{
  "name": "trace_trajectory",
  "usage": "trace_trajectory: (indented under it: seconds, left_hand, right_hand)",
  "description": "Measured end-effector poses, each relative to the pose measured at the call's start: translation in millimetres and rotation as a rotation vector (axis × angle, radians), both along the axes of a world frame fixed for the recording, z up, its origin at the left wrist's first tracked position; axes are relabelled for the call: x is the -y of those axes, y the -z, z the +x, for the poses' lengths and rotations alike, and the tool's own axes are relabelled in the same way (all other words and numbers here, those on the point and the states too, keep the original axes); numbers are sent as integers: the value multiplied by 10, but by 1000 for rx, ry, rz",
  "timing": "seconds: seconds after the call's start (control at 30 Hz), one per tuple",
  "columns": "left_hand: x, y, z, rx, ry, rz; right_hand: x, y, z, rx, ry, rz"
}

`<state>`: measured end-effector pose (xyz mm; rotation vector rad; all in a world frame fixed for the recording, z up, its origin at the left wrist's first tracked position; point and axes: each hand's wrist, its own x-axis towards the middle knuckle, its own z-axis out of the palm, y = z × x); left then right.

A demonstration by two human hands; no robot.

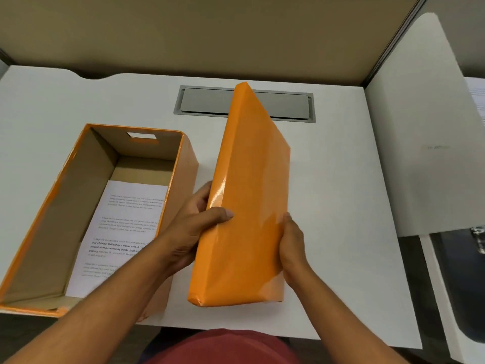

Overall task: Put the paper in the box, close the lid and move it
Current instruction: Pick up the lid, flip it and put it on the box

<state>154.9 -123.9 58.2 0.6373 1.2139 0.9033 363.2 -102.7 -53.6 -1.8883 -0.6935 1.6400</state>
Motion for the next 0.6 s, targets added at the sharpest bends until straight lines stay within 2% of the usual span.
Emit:
trace_trajectory:
  seconds: [0.1,0.2,0.33,0.47,0.6]
  left_hand:
    - [-76,-51,-208,-192,-134,98]
    - [-57,-86,-457,-396,-196,195]
    - [47,-90,-870,-497,-212,250]
    - [135,-142,-1390,-530,-318,198]
    - [288,-239,-2019,-741,-306,172]
  right_hand:
    - [-38,-130,66,69,55,122]
    - [-92,-314,-11,105,23,226]
    - [-131,-575,-318,167,1,348]
    - [-65,-866,-796,184,-42,469]
    - [142,-1049,-1359,181,-122,534]
